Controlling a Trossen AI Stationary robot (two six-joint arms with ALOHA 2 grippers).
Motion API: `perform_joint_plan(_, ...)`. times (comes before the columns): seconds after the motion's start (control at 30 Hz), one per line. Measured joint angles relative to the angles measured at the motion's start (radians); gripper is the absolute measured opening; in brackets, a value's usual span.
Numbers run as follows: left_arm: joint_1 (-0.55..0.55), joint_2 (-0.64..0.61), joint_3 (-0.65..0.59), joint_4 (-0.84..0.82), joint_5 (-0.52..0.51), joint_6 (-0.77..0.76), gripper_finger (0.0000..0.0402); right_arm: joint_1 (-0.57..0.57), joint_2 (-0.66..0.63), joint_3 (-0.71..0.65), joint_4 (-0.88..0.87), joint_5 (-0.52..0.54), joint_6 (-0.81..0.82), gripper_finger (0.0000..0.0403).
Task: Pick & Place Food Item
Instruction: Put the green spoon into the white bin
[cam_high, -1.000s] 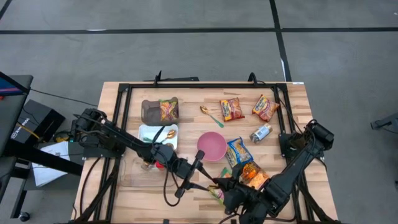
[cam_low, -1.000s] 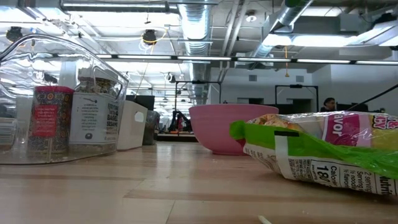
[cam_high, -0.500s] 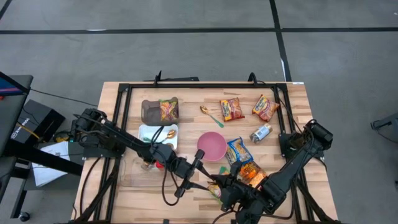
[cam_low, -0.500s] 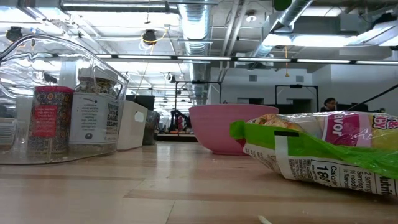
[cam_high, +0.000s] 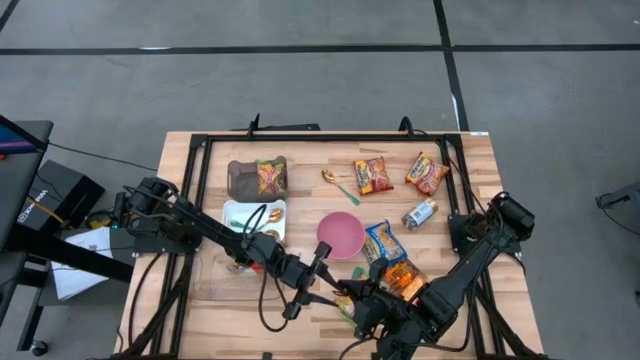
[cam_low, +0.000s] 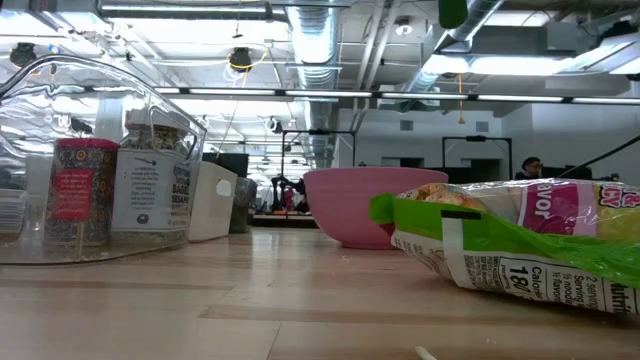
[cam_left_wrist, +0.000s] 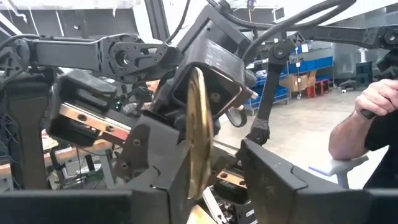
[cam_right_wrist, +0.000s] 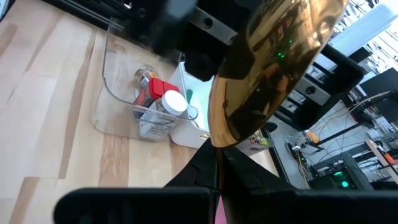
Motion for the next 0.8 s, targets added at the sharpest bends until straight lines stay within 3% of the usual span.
perform_joint_plan(0.47, 0.006, 0.0, 0.0, -0.006, -0.001, 0.006, 0.0011, 0.001, 0.0, -0.001, 0.004, -0.004, 0.004, 0.0)
perform_joint_plan(0.8, 0.006, 0.0, 0.0, -0.003, -0.002, 0.009, 0.0005, 0.001, 0.0, -0.001, 0.003, -0.005, 0.016, 0.0005)
